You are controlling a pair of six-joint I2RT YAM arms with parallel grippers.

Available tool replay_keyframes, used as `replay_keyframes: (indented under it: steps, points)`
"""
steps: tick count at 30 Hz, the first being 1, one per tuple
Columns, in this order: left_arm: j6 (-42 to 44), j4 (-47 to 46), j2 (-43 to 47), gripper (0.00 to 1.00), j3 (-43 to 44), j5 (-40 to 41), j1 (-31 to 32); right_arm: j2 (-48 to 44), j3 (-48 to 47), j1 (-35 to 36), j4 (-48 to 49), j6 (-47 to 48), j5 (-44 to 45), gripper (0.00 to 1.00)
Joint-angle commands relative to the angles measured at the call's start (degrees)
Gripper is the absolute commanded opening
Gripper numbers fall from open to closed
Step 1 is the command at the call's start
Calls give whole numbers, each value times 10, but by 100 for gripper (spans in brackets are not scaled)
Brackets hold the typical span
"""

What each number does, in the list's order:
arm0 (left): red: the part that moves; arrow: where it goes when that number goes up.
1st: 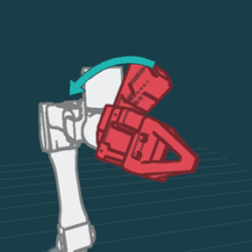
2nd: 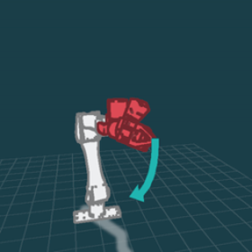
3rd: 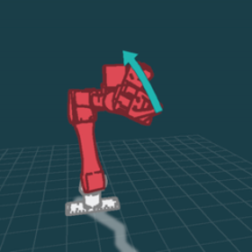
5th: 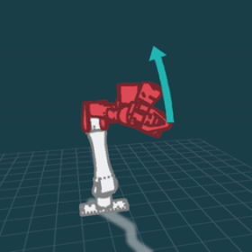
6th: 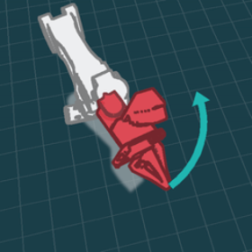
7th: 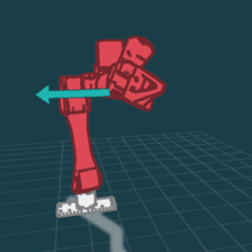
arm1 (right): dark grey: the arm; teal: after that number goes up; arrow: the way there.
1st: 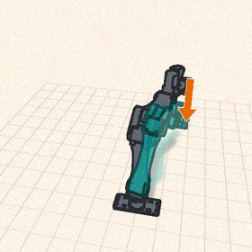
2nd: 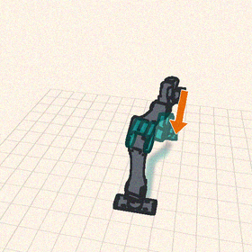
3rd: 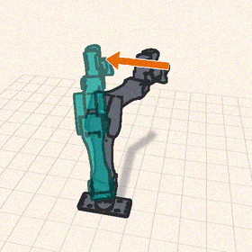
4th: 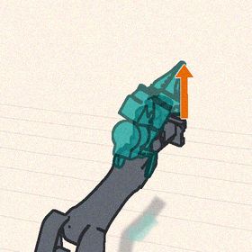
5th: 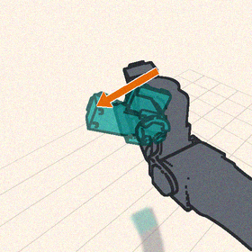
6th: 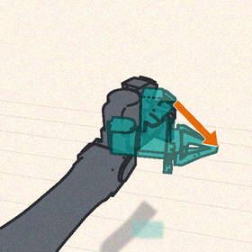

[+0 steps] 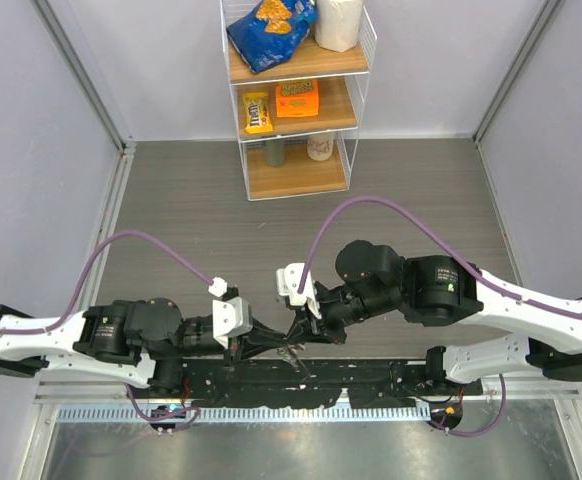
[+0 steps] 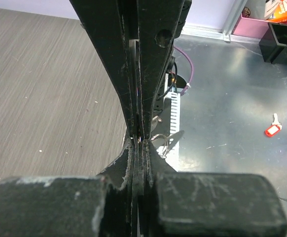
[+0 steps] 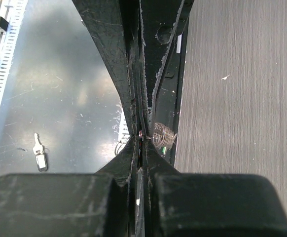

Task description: Put the keys on the keyring

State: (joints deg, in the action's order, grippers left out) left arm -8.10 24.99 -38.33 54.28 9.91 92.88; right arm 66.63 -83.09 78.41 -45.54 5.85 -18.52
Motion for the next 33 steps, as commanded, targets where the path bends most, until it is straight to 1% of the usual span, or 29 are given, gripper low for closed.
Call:
replay_keyframes:
  steps: [1, 2, 4, 5, 6, 8, 12, 19, 28, 31, 33]
  points:
    - [10, -13, -5, 0, 22, 8, -2, -6, -32, 13, 38, 0, -3, 6]
    - [11, -14, -3, 0, 21, 9, -2, -7, -32, 14, 41, -2, 2, 5]
    - [10, -19, -1, 0, 20, 9, -2, -11, -32, 14, 42, -1, 5, 10]
    - [11, -20, 0, 0, 18, 7, -1, -14, -30, 14, 45, -3, 9, 18]
    - [11, -21, 3, 0, 17, 8, -2, -22, -28, 14, 50, -3, 9, 21]
    - [13, -31, 11, 0, 11, 8, -2, -34, -21, 14, 60, -6, 17, 33]
    - [19, -51, 21, 0, -1, 2, -2, -62, -3, 14, 77, -9, 38, 42]
    - [26, -75, 31, 0, -8, -14, -1, -78, 29, 14, 88, -7, 55, 44]
    - [27, -106, 41, 0, -18, -25, -2, -89, 72, 14, 121, -15, 29, 44]
    - [28, -109, 40, 0, -18, -26, -2, -88, 77, 14, 128, -19, 24, 42]
    - [28, -112, 37, 0, -19, -27, -2, -89, 79, 14, 135, -20, 23, 39]
